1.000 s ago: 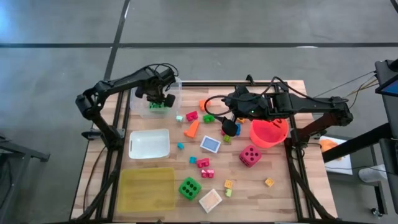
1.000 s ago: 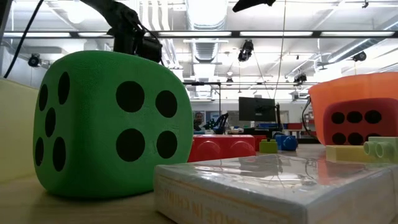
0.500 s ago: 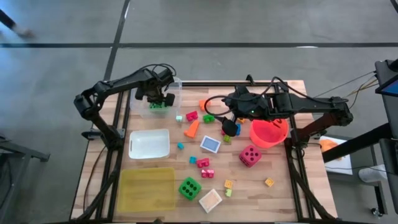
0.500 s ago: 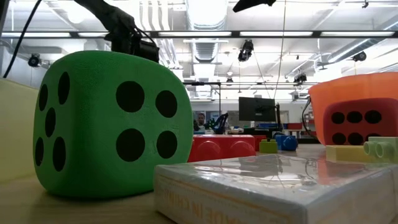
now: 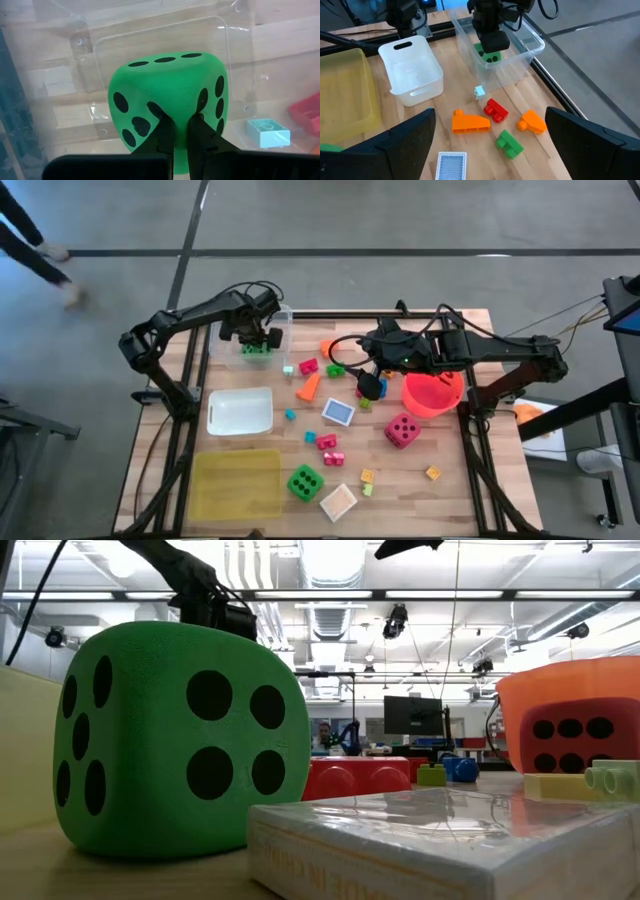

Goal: Pick & Place Toys
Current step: Put the green dice into the transparent bin, then put the red game piece into the white bin

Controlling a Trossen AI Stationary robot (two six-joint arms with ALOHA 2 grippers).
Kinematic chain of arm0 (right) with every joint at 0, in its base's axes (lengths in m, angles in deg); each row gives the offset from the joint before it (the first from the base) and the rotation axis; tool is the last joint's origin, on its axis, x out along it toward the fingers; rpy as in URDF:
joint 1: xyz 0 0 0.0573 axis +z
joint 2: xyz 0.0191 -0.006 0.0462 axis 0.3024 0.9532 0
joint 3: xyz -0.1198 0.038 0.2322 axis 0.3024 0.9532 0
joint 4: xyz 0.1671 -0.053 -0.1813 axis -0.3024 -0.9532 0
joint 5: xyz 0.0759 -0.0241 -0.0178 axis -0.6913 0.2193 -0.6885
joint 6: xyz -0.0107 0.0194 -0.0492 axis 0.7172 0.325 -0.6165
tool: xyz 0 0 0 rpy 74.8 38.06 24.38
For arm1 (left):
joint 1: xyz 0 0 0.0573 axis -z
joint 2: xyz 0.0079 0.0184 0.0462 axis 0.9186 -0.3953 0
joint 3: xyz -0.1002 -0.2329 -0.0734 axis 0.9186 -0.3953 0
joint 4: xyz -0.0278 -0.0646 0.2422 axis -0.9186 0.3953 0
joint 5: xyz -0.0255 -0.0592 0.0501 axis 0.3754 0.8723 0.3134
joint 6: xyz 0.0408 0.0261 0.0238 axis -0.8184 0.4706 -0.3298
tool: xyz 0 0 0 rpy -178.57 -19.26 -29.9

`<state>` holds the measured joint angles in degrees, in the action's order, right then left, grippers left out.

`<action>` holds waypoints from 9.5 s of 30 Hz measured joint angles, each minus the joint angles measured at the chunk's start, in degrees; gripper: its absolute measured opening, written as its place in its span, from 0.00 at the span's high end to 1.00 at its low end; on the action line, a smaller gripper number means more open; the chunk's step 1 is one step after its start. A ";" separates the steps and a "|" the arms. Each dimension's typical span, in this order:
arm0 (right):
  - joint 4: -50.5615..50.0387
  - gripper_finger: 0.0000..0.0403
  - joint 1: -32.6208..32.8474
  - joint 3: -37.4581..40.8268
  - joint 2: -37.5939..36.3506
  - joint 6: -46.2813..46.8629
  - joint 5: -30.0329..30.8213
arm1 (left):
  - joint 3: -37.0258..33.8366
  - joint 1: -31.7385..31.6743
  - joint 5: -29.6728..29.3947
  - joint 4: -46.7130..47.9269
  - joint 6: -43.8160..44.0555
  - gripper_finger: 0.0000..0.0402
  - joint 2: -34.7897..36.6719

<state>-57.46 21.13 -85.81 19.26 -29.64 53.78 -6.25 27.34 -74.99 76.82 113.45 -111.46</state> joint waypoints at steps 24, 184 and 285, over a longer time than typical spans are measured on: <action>-0.11 0.08 -0.01 0.00 0.00 -0.24 0.01 | -0.04 0.02 3.30 -3.06 -0.87 0.50 -0.09; 2.27 0.27 -11.08 24.78 23.32 -41.83 -17.38 | 2.27 43.45 0.38 -2.47 5.60 0.39 35.12; 13.61 0.32 0.59 -6.62 13.05 -13.51 -3.06 | 2.27 40.34 -3.86 -41.64 25.58 0.78 18.32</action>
<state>-43.84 21.72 -92.44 32.30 -43.15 50.72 -3.97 67.68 -78.85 35.18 139.03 -93.14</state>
